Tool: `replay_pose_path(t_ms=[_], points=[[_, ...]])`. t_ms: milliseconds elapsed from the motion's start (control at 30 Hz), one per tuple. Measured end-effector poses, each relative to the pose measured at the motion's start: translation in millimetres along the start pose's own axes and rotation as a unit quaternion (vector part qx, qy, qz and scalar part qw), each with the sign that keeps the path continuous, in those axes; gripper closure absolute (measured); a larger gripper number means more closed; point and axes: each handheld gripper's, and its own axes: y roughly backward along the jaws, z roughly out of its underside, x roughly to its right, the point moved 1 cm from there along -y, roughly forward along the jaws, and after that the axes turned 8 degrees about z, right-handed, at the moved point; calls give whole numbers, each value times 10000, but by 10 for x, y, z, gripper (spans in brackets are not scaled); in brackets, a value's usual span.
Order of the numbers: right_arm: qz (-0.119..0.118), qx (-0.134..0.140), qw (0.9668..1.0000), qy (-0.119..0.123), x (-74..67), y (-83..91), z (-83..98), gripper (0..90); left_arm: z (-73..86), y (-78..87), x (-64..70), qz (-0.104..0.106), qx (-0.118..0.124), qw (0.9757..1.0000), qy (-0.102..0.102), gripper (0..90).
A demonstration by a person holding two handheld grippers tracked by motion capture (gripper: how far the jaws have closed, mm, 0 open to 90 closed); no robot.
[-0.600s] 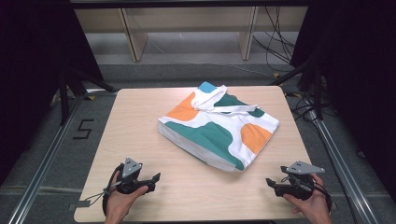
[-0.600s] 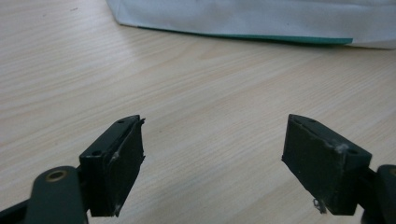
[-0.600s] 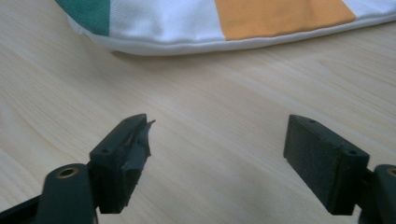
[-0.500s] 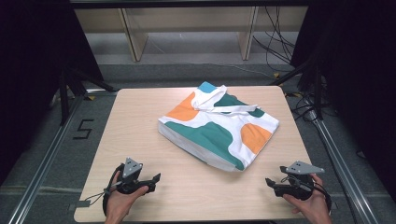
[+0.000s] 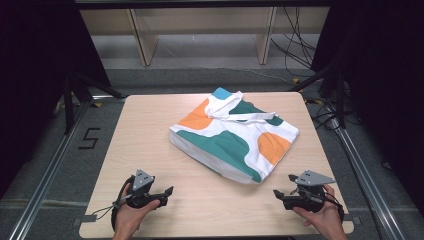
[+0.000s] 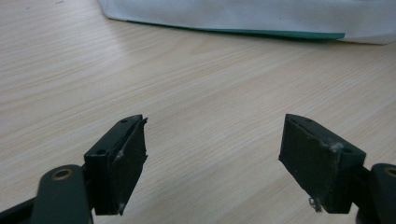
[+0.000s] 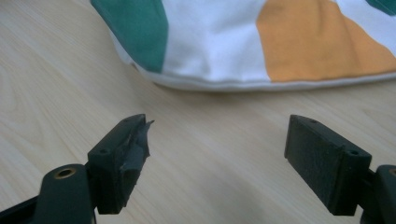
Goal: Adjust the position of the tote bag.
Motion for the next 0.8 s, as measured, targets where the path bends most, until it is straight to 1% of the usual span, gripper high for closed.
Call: replay_pose_path(t_ms=[33, 67, 100, 133, 167, 200, 233, 267, 300, 333, 400, 433, 467, 500, 533, 567, 600, 633, 667, 700, 733, 767, 800], points=[[-54, -9, 10000, -5, -25, -7, -26, 227, 2, -9, -2, 43, 36, 10000, 0, 220], [-73, -9, 10000, -36, -57, -17, -50, 233, 1, -8, -1, 21, -2, 10000, -12, 221], [-110, 46, 9999, 43, -80, -37, -84, 242, 1, -8, 5, -20, -4, 10000, 14, 223], [-82, 146, 9997, 165, -87, -58, -115, 253, 0, -6, 3, -16, -11, 10000, -3, 224], [-106, 171, 9996, 202, -103, -63, -138, 264, -2, -8, -4, -2, 19, 10000, -64, 224], [-243, 274, 9989, 284, -163, -84, -197, 282, -3, 5, -10, -27, -81, 9999, -109, 224], [-243, 274, 9989, 284, -163, -84, -197, 282, -1, -9, 5, -13, -13, 10000, 7, 224], [-277, 326, 9986, 325, -189, -97, -226, 282, 3, -20, 0, 46, 41, 10000, -1, 224], [-293, 351, 9984, 332, -220, -110, -251, 282, 4, -20, 1, 43, 19, 10000, -16, 224], [-336, 338, 9982, 372, -247, -130, -275, 283, 4, -22, 3, 44, 10, 10000, -13, 225], [-347, 382, 9976, 471, -292, -176, -323, 291, 2, -7, -7, 47, -136, 9998, -110, 225], [-397, 309, 9978, 428, -325, -193, -342, 296, 4, -14, -9, 53, -104, 9999, -123, 225], [-358, 382, 9973, 509, -335, -216, -359, 311, 5, -13, -11, 64, -138, 9998, -150, 225], [-395, 419, 9964, 616, -365, -245, -389, 349, 5, -10, -8, 40, -147, 9998, -163, 224], [-428, 436, 9957, 700, -381, -264, -405, 370, 0, -2, -8, 15, -228, 9996, -193, 224], [-445, 398, 9957, 711, -396, -278, -416, 376, 2, -10, -6, 16, -222, 9996, -150, 220], [-443, 367, 9957, 732, -413, -301, -429, 393, 3, -18, -11, 72, -230, 9996, -163, 214], [-461, 383, 9943, 878, -422, -337, -446, 417, 3, -18, -15, 118, -264, 9994, -185, 212], [-468, 385, 9939, 918, -430, -357, -455, 414, 8, -38, -1, 111, -152, 9997, -121, 212], [-464, 345, 9938, 949, -441, -381, -467, 425, 10, -45, 1, 92, -134, 9998, -146, 212], [-430, 308, 9939, 962, -453, -396, -473, 469, 1, -27, -5, 89, -290, 9992, -259, 212], [-401, 302, 9933, 1045, -461, -414, -484, 502, 5, -32, -3, 109, -305, 9992, -233, 212], [-384, 247, 9933, 1064, -474, -429, -489, 558, 10, -54, 4, 115, -197, 9996, -165, 212]])
